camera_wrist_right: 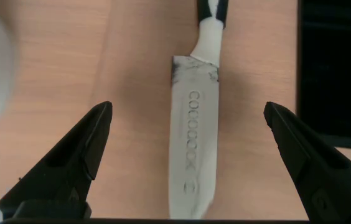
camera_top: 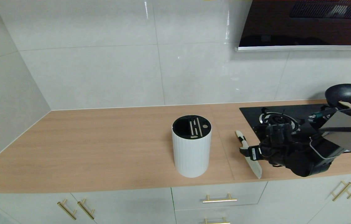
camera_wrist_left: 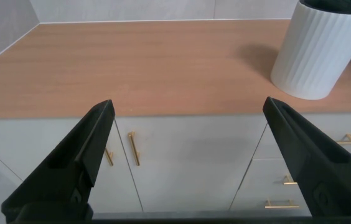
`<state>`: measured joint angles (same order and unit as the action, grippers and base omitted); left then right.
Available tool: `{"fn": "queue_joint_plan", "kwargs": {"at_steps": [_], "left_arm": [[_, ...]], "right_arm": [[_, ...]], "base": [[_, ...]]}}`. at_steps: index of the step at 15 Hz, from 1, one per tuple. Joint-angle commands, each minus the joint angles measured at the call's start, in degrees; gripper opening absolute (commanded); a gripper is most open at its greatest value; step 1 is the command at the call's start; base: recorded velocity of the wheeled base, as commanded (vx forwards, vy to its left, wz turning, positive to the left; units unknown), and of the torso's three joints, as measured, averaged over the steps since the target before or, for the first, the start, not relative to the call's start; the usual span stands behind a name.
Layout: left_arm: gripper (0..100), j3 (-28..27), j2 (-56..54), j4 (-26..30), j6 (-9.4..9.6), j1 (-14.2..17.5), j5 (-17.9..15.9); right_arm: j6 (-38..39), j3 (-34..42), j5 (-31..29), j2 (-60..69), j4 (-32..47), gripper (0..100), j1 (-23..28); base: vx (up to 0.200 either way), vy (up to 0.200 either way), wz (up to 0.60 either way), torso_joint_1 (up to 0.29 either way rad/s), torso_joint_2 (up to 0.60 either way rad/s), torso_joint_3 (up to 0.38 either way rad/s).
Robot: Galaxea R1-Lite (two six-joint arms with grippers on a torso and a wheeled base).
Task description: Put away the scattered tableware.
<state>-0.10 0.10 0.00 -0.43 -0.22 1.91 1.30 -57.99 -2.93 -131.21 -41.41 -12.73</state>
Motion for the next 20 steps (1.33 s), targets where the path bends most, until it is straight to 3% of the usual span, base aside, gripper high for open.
{"fn": "queue_joint_plan", "kwargs": {"at_steps": [1, 20], "left_arm": [[100, 0.0, 0.0, 0.0, -0.01, 0.0, 0.0], [100, 0.0, 0.0, 0.0, -0.01, 0.0, 0.0]], "right_arm": [[-0.1, -2.0, -0.4, -3.6, -0.2, 100, -0.4], [1.2, -8.9, -0.9, -11.8, -5.3, 100, -0.1]], "base": [[0.0, 0.0, 0.0, 0.0, 0.0, 0.0], [0.0, 0.0, 0.0, 0.0, 0.0, 0.0]]}}
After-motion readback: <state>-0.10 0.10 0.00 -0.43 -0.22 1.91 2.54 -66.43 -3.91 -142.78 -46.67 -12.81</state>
